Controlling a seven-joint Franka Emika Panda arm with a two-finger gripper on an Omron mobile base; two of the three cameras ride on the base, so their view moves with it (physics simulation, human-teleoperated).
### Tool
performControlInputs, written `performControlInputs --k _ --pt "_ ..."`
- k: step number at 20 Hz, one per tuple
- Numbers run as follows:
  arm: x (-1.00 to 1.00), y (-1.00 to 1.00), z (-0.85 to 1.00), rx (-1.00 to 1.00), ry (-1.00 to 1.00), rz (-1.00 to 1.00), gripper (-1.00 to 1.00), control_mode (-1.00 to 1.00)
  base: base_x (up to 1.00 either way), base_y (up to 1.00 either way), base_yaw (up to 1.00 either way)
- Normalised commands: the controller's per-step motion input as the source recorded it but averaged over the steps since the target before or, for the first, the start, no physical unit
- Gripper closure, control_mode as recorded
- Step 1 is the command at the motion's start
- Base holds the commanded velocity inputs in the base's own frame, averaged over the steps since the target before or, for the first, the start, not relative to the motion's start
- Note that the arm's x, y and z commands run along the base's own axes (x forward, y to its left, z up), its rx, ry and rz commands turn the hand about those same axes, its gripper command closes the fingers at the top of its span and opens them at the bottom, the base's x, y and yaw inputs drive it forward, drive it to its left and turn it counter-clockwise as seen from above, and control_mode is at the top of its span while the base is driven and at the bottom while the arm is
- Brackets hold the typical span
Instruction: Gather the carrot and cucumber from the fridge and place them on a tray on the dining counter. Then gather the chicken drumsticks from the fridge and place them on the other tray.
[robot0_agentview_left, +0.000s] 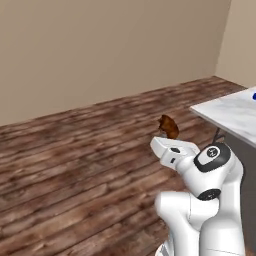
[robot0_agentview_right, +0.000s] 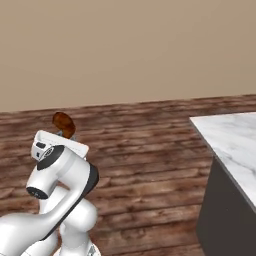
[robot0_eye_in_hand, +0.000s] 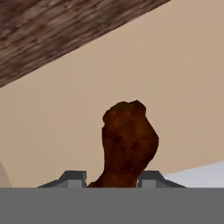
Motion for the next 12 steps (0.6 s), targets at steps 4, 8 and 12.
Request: performControlInputs --k 4,8,12 --pt "0.0 0.0 0.0 0.0 0.0 0.0 1.0 1.0 0.62 0.51 -0.28" --pt "0.0 0.0 0.0 0.0 0.0 0.0 1.0 1.0 0.61 0.44 -0.27" --pt "0.0 0.0 0.0 0.0 0.0 0.0 1.0 1.0 0.58 0.42 -0.29"
